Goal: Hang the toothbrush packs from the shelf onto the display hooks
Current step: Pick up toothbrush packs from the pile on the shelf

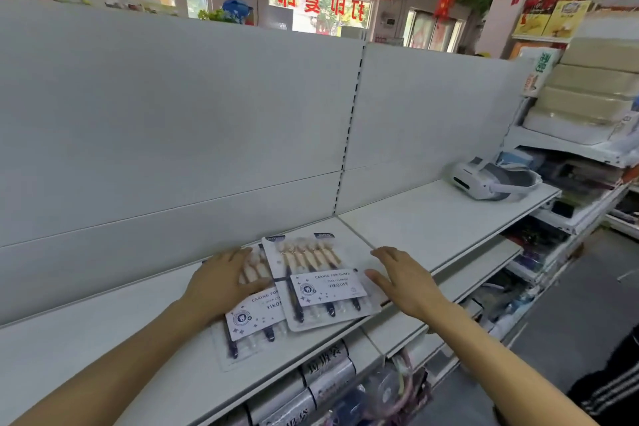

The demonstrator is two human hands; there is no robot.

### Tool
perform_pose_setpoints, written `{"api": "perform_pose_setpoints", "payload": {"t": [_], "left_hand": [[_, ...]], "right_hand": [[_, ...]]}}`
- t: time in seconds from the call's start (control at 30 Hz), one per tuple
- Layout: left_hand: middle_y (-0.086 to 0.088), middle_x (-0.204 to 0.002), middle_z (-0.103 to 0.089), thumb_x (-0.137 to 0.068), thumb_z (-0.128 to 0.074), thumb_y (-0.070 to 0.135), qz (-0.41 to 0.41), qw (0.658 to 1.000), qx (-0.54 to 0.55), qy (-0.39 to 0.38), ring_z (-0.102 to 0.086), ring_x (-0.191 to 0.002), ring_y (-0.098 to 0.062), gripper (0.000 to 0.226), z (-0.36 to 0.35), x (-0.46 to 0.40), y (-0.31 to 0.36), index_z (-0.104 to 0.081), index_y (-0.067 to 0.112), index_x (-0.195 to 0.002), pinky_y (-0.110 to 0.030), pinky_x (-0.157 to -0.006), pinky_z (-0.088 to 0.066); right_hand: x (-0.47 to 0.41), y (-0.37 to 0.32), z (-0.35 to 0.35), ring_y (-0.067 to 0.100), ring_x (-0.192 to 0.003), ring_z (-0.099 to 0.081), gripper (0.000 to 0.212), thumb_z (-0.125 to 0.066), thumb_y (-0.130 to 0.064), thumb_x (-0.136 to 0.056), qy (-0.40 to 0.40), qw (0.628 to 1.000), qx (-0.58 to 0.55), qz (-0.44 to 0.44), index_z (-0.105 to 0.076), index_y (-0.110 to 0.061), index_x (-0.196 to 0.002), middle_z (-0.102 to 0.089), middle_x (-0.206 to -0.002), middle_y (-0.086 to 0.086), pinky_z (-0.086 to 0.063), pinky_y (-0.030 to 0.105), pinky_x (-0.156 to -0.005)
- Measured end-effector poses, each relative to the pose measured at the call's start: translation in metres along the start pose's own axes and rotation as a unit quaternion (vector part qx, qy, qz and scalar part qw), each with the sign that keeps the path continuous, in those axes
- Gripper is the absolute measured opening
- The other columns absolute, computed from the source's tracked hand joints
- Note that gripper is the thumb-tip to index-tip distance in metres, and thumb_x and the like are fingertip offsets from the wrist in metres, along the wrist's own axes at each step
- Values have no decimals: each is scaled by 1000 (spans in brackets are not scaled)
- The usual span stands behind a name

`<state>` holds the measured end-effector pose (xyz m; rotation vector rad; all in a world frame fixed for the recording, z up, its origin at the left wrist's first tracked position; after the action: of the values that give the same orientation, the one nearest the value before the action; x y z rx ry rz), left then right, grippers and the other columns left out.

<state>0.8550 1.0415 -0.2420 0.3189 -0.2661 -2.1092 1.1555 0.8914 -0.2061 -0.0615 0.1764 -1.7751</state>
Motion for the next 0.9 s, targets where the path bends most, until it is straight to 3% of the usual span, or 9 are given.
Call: {"api": "perform_pose_setpoints", "payload": {"t": [0.13,0.2,0.3,0.4,0.5,0.57,0.67,0.77,0.9], "left_hand": [[1,-143,-53,-52,-16,105,92,991,-91,26,-50,-130,-22,122,2,-2,-10,-45,24,-138,-38,-108,-38],[-2,-145,-50,-60,-30,101,116,988,-94,21,-49,-131,-25,115,1,0,-10,-40,21,-143,-38,-106,-39],[-5,-144,-48,-72,-46,87,120,990,-67,13,-47,-130,-28,97,-2,-1,-9,-40,22,-144,-40,-103,-41],[-5,-144,-48,-74,-60,77,122,992,-8,28,-44,-131,-30,89,1,-1,-17,-42,25,-145,-41,-106,-40],[-4,-138,-52,-70,-75,64,132,988,77,31,-46,-126,-29,84,4,2,-27,-45,30,-141,-40,-102,-41],[-5,-128,-55,-64,-87,51,145,977,148,52,-50,-119,-27,84,9,6,-33,-49,30,-136,-37,-97,-40],[-3,-113,-55,-58,-95,26,157,944,269,107,-57,-106,-24,84,20,19,-40,-54,28,-131,-31,-83,-43],[-2,-110,-54,-55,-96,17,174,915,337,142,-58,-102,-22,82,26,35,-46,-57,35,-126,-29,-73,-45],[-5,-113,-58,-58,-91,-3,220,804,522,180,-61,-102,-17,94,30,62,-52,-51,35,-134,-29,-67,-52]], "right_hand": [[-22,12,-22,24,-138,-38,72,-32,-66,-94,-55,997,-42,-32,-43,-17,-145,-42,-152,3,-37,36,-108],[-30,7,-34,27,-134,-41,68,-33,-70,-92,-76,994,-69,-28,-57,-16,-125,-48,-145,8,-37,36,-105],[-43,-6,-50,31,-128,-46,62,-35,-79,-86,-97,988,-116,-30,-54,-21,-92,-52,-133,14,-37,36,-95],[-50,-25,-48,24,-118,-48,51,-57,-67,-86,-92,976,-198,-23,-63,-18,-97,-52,-118,9,-39,34,-94],[-54,-32,-44,23,-123,-51,52,-73,-38,-87,-82,952,-293,-44,-60,-5,-125,-54,-133,9,-40,30,-94],[-54,-35,-47,22,-126,-50,51,-75,-29,-86,-86,940,-323,-67,-58,-7,-128,-51,-136,7,-38,27,-90],[-53,-45,-50,26,-119,-54,38,-78,-26,-81,-95,920,-368,-99,-62,-14,-114,-54,-131,10,-47,32,-83],[-52,-58,-53,29,-121,-52,61,-75,-46,-61,-116,911,-381,-112,-55,-22,-114,-55,-128,10,-50,40,-95],[-55,-71,-52,29,-123,-49,84,-88,-39,-64,-125,891,-420,-117,-39,-23,-130,-47,-133,11,-44,45,-105]]}}
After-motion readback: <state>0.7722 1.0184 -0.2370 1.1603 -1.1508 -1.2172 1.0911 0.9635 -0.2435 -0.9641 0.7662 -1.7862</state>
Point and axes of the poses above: each hand's wrist, its own x-axis away from the middle knuckle, its own z-axis out of the back of the hand, y = z × x, the point moved 7 cm from there along -x, towards the middle knuckle
